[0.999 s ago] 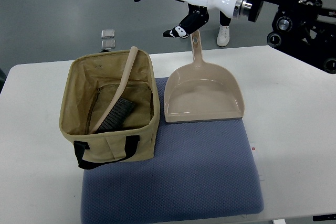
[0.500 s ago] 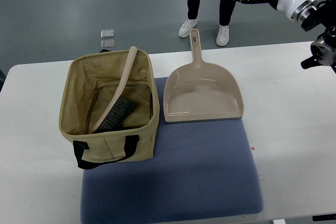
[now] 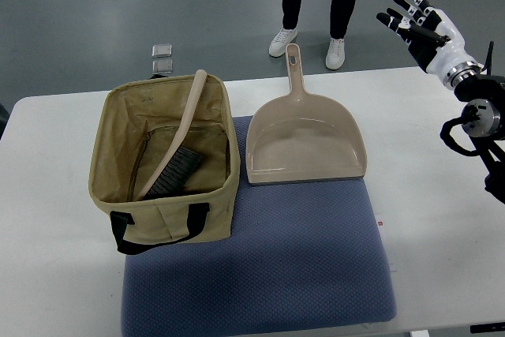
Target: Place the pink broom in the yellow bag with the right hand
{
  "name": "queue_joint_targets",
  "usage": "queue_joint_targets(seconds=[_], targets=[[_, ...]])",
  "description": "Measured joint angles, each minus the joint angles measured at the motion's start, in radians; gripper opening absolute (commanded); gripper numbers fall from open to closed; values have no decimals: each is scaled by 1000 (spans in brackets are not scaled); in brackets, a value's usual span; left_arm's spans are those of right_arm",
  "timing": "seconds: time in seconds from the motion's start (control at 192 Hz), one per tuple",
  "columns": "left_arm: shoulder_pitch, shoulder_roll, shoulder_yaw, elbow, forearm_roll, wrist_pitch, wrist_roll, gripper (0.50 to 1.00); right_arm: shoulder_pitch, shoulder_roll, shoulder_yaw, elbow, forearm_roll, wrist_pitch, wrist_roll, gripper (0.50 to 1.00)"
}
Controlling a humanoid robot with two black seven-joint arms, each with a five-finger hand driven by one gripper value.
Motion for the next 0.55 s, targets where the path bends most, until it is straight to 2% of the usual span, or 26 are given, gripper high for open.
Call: queue_joint_targets(seconds=[0.328, 0.547], targets=[[0, 0, 0, 0, 0, 0, 0, 1000, -45, 62, 32, -37, 1, 88, 9, 930], [0, 0, 0, 0, 0, 0, 0, 1000, -63, 80, 32, -38, 1, 97, 9, 930]])
